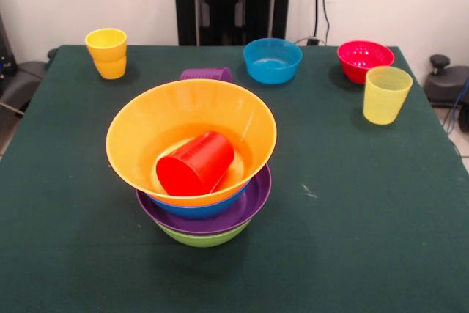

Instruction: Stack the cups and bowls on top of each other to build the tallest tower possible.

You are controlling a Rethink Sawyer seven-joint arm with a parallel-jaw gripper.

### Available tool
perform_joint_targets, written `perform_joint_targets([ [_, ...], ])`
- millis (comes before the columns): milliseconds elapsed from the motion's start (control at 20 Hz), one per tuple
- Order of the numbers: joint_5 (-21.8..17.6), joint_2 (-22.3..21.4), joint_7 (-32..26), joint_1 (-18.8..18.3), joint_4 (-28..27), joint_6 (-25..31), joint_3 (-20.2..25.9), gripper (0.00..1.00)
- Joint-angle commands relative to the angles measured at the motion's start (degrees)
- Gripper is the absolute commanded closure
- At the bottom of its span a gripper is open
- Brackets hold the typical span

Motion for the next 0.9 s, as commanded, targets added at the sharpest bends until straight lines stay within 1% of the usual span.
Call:
perform_joint_targets([
  [50, -3.0, 15.1, 6.7, 5.1, -3.2, -10.4, -11.4, 0.0],
  [150, -1.9, 17.5, 6.4, 6.4, -3.7, -13.2, -13.2, 0.0],
  [250, -0.7, 18.9, 6.3, 7.9, -3.9, -15.0, -14.6, 0.0],
  [350, 0.4, 19.3, 6.4, 8.9, -4.0, -15.8, -15.3, 0.0],
  [450, 1.9, 18.9, 6.8, 10.0, -4.1, -15.6, -15.4, 0.0],
  [650, 5.7, 14.0, 8.1, 11.2, -4.1, -10.4, -12.8, 0.0],
  [750, 6.9, 10.5, 8.0, 10.3, -4.1, -6.3, -10.1, 0.0],
  [900, 9.9, 5.4, 7.5, 8.7, -3.4, 0.1, -5.5, 0.0],
])
